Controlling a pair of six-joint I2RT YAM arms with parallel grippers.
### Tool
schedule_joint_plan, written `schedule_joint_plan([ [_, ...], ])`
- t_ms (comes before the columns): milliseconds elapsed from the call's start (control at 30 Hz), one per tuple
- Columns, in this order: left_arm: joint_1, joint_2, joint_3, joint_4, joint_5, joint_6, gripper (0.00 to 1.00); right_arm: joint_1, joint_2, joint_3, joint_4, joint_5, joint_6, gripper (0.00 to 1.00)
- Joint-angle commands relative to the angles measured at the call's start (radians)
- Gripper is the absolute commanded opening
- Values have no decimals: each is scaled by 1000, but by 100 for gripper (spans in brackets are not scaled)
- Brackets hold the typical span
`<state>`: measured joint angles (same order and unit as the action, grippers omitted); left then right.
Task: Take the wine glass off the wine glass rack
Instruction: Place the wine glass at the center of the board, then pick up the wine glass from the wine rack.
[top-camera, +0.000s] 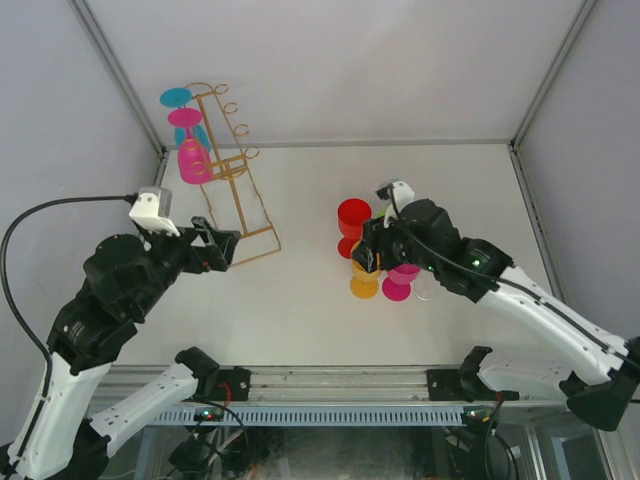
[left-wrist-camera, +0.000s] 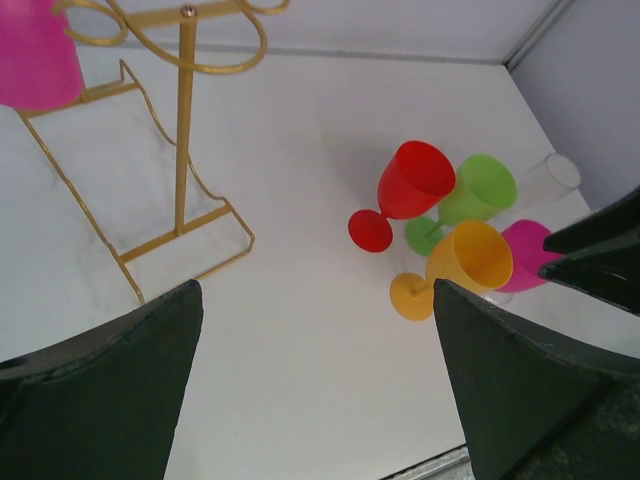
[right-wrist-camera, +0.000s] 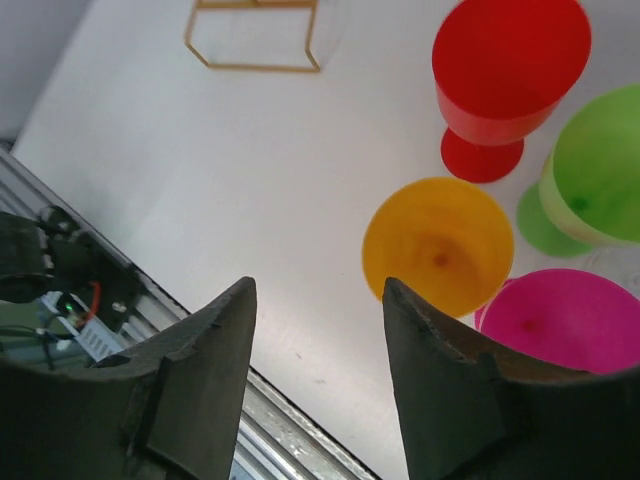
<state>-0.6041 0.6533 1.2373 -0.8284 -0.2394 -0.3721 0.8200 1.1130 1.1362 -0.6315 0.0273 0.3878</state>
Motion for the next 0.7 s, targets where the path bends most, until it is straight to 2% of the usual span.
schedule_joint_plan([
  [0, 28, 63, 144, -17, -14, 31, 100, -13, -121, 22, 46, -25, 47, 56],
  [133, 89, 128, 258, -74, -17, 36, 100, -30, -231, -56, 115, -54, 107, 66],
  [200, 190, 147, 293, -69, 85, 26, 100, -40, -296, -103, 164, -82, 135, 82],
  [233, 239, 154, 307, -58, 114, 18, 100, -45, -321, -126, 187, -94, 147, 85],
  [333, 387, 188, 329, -17, 228, -9, 100, -56, -385, -180, 238, -110, 192, 89],
  [467, 593, 259, 350, 40, 387, -70, 100, -61, -437, -209, 253, -118, 210, 90],
  [500, 657, 275, 344, 61, 415, -96, 100, -61, -444, -208, 241, -105, 213, 97],
  [533, 707, 290, 332, 82, 443, -125, 100, -61, -450, -205, 225, -91, 218, 99],
  [667, 901, 342, 235, 242, 640, -309, 100, -61, -472, -191, 165, -69, 230, 100],
])
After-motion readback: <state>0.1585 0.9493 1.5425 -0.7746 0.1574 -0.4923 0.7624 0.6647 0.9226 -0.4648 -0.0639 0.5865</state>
